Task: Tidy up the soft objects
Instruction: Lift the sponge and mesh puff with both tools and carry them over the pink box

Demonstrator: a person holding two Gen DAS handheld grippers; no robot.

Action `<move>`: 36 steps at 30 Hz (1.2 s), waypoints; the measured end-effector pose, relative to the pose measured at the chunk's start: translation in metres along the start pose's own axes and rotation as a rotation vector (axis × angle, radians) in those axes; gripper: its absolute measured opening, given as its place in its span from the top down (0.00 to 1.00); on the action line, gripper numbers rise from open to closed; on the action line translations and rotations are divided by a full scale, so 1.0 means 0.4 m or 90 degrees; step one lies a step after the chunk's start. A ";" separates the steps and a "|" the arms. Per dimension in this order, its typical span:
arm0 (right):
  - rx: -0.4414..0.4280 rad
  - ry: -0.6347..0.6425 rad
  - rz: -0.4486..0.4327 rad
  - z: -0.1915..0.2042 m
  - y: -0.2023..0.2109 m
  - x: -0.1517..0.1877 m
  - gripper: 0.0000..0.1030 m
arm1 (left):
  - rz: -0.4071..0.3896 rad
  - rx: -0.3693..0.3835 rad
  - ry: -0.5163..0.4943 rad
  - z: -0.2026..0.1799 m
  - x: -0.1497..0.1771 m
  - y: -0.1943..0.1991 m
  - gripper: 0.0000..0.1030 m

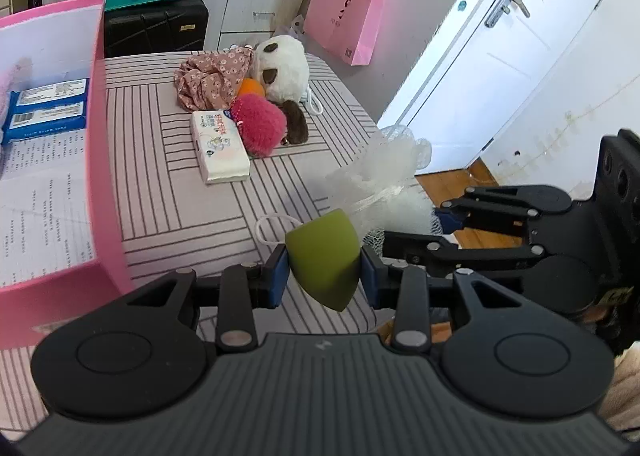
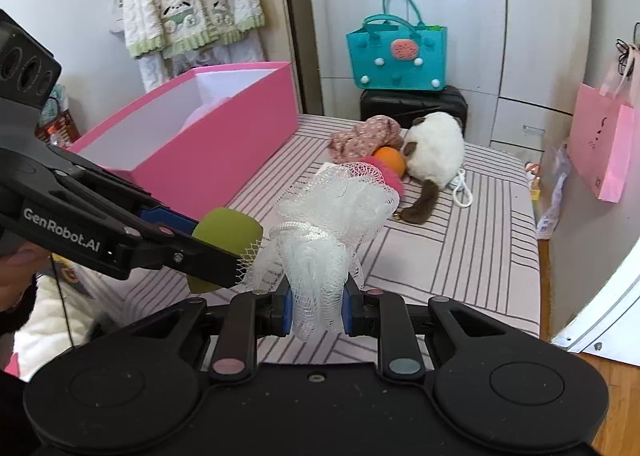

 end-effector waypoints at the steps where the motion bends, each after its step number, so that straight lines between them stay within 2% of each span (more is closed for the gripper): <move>1: -0.004 0.002 0.003 0.005 0.004 -0.001 0.75 | 0.002 -0.004 -0.004 0.001 0.002 0.004 0.65; 12: -0.032 0.023 0.022 0.058 0.048 -0.018 0.75 | 0.024 -0.016 -0.033 0.007 0.031 0.065 0.65; 22: -0.043 0.056 0.005 0.123 0.087 -0.053 0.75 | 0.009 -0.015 -0.030 0.040 0.052 0.142 0.65; 29: -0.057 0.069 -0.013 0.169 0.100 -0.116 0.75 | -0.034 -0.044 -0.036 0.082 0.034 0.240 0.65; 36: -0.086 0.112 -0.055 0.229 0.111 -0.232 0.74 | -0.093 -0.100 -0.038 0.143 -0.002 0.336 0.65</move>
Point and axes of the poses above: each gripper's, at about its wrist camera, not at the fingertips, and y roughly against the way its jaws point, z to its left, x to its underside, the point moved 5 cm from there along -y, roughly the way its jaws point, and after that the axes turned 3 degrees about -x, right-handed, at the moved point
